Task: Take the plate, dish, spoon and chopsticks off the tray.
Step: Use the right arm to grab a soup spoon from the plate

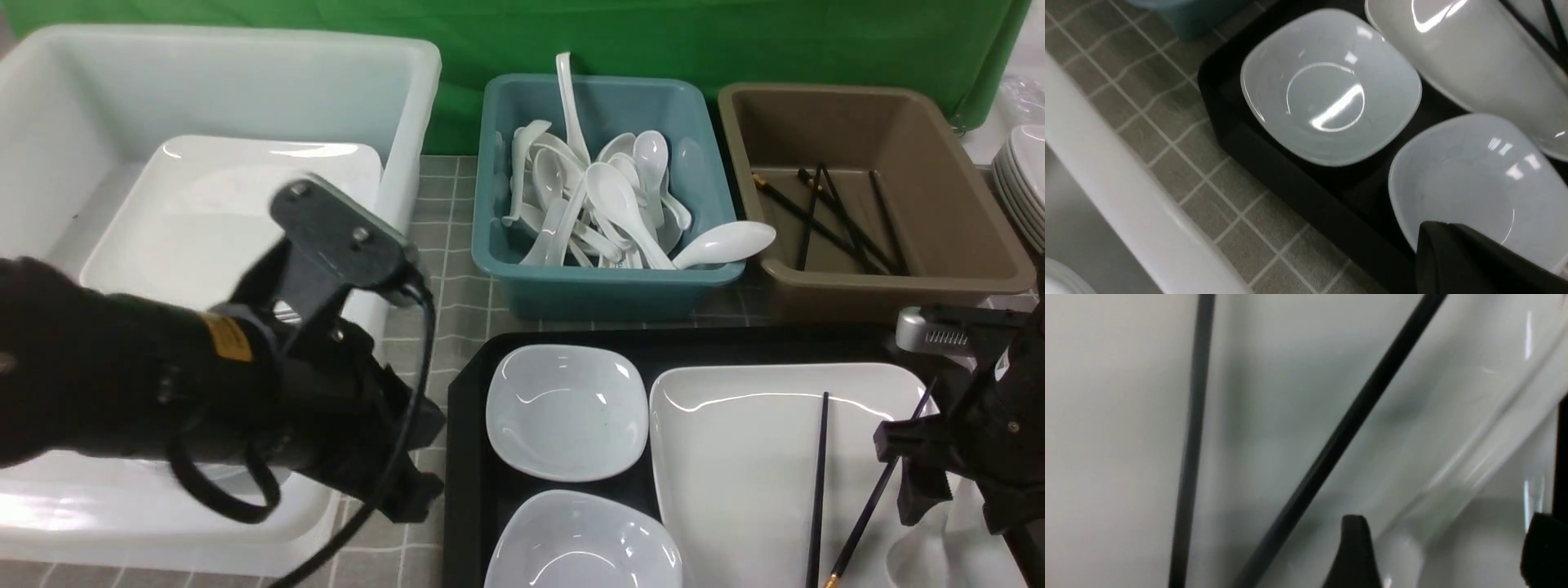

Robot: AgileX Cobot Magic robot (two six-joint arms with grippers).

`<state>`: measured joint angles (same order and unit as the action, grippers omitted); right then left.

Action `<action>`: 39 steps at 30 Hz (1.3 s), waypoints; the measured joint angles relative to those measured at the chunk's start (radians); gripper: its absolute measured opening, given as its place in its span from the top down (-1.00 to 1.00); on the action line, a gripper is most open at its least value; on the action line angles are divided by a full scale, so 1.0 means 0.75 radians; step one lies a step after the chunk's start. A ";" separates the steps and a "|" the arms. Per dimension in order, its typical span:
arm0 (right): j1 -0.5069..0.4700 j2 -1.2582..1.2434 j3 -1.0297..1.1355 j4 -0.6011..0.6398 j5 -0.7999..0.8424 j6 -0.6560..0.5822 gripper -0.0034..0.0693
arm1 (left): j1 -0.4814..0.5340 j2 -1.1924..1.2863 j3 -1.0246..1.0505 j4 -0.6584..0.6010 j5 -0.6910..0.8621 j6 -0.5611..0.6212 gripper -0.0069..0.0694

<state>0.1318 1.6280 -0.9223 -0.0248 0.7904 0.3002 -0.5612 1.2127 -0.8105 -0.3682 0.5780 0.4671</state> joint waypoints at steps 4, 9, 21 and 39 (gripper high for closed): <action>0.000 0.032 0.000 0.000 -0.025 0.023 -0.57 | 0.000 0.045 0.000 0.000 0.021 0.007 0.82; 0.000 0.069 0.000 0.001 -0.041 0.028 -0.47 | 0.000 0.047 0.000 0.010 0.035 0.008 0.82; -0.005 0.080 -0.002 -0.007 -0.043 0.034 0.38 | 0.000 0.047 0.000 0.010 0.037 0.008 0.82; -0.005 -0.266 -0.009 0.006 0.069 -0.053 0.38 | 0.000 0.047 0.000 -0.014 -0.014 0.008 0.83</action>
<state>0.1282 1.4288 -0.9292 -0.0204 0.8421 0.2606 -0.5612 1.2476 -0.8105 -0.3784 0.5676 0.4731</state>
